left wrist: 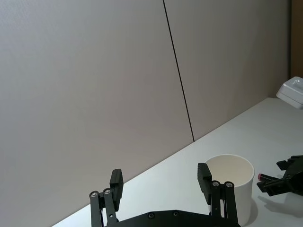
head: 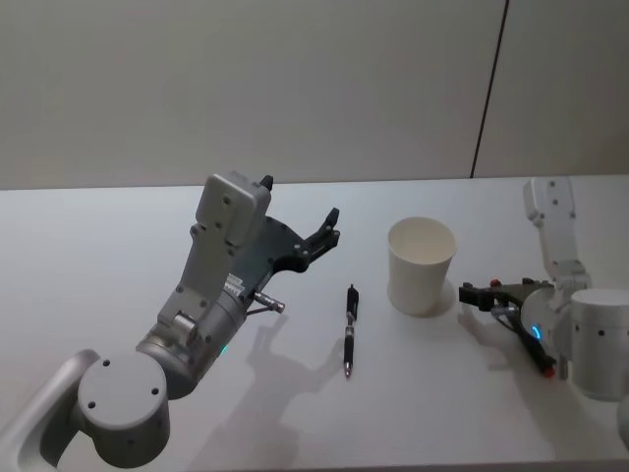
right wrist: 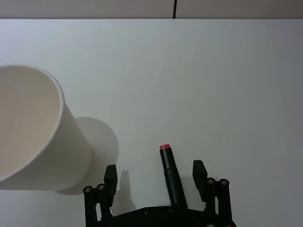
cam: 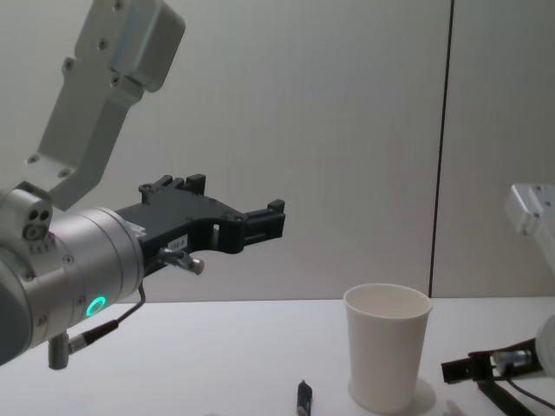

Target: Place the pen into the pen holder.

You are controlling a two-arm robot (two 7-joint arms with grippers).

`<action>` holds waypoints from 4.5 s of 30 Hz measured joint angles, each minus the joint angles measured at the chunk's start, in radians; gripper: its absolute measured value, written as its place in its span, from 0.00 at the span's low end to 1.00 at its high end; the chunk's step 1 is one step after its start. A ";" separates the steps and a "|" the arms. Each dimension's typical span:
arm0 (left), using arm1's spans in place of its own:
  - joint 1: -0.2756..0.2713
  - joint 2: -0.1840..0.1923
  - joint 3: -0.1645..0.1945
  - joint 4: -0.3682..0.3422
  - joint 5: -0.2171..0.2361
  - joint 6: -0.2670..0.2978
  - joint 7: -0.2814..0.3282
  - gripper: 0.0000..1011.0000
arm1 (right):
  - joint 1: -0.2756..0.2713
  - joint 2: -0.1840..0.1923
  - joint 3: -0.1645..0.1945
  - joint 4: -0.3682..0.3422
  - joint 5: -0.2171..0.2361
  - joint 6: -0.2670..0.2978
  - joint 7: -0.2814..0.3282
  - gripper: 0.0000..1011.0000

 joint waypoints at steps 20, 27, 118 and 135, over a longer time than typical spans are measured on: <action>0.000 0.000 0.000 0.000 0.000 0.000 0.000 0.99 | 0.037 -0.023 0.007 0.051 -0.007 0.049 -0.024 0.94; 0.000 0.000 0.000 0.000 0.000 0.000 0.000 0.99 | 0.046 -0.028 0.010 0.066 -0.014 0.060 -0.026 0.77; 0.000 0.000 0.000 0.000 0.000 0.000 0.000 0.99 | 0.027 -0.014 0.030 -0.058 -0.074 -0.644 0.340 0.18; 0.000 0.000 0.000 0.000 0.000 0.000 0.000 0.99 | 0.136 -0.051 0.016 0.147 -0.088 -0.940 0.497 0.18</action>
